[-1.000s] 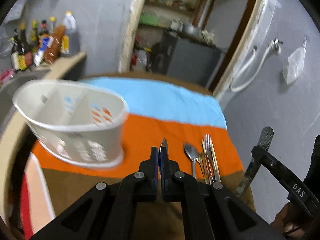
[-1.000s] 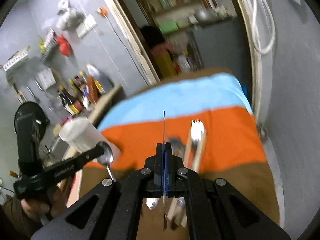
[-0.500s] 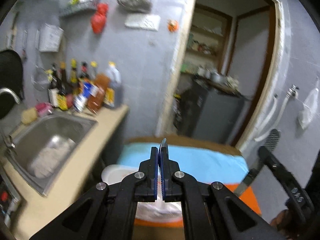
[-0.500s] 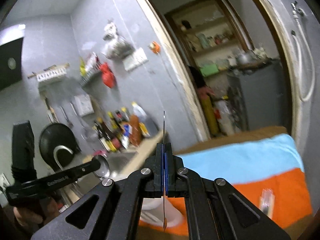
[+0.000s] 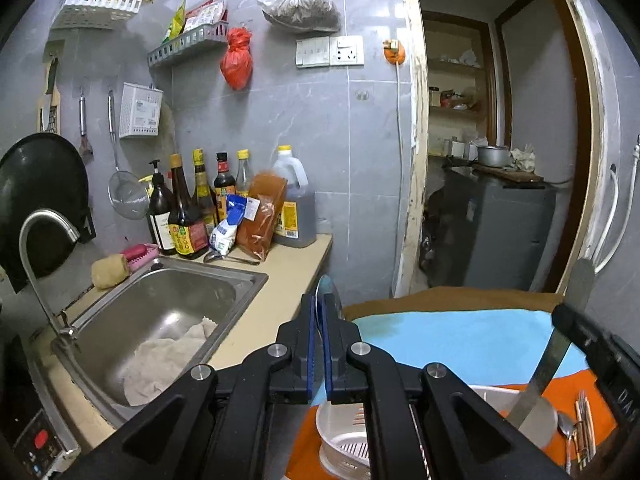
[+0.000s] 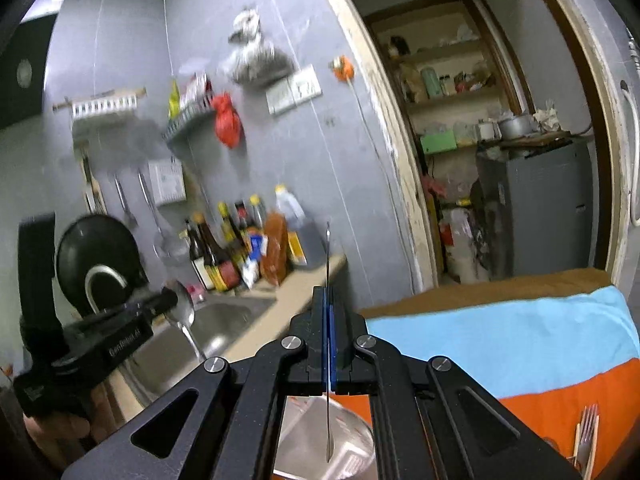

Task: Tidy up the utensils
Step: 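Lift both held knives and carry them over the white caddy, then open both grippers to drop the knives into the caddy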

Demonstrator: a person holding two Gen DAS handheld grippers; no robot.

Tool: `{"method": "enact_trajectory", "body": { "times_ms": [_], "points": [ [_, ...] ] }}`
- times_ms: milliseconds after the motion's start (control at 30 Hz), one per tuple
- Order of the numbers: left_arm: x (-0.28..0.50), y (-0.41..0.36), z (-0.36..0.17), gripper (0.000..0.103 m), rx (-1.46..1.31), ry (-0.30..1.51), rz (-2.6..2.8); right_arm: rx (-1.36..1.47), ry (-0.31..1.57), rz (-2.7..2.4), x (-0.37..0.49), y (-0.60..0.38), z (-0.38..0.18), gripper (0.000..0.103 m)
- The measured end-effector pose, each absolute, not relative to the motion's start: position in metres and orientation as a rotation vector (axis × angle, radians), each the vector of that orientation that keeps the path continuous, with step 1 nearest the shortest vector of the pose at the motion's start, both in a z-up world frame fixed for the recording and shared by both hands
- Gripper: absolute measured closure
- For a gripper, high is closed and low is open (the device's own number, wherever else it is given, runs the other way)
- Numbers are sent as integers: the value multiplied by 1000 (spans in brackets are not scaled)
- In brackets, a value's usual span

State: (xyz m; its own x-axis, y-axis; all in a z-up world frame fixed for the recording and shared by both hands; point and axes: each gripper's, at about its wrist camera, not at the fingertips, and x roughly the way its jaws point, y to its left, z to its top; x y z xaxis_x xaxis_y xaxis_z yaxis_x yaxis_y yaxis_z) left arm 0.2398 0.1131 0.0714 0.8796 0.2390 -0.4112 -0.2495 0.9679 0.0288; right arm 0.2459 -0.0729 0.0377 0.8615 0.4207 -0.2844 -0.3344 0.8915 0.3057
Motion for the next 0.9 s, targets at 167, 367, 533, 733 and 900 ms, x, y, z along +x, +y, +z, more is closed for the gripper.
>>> {"method": "enact_trajectory", "body": {
  "times_ms": [167,367,533,733,900],
  "points": [
    [240,114,73,99,-22,390,259,249,397,395,249,-74,24,102],
    [231,122,90,100,-62,354,265,256,402,412,249,-73,24,102],
    [226,120,92,100,-9,329,293,256,387,422,250,-68,26,102],
    [228,115,75,100,4,360,287,239,394,429,251,-63,24,102],
    [238,116,54,98,-63,497,228,232,438,428,254,-64,19,101]
  ]
}}
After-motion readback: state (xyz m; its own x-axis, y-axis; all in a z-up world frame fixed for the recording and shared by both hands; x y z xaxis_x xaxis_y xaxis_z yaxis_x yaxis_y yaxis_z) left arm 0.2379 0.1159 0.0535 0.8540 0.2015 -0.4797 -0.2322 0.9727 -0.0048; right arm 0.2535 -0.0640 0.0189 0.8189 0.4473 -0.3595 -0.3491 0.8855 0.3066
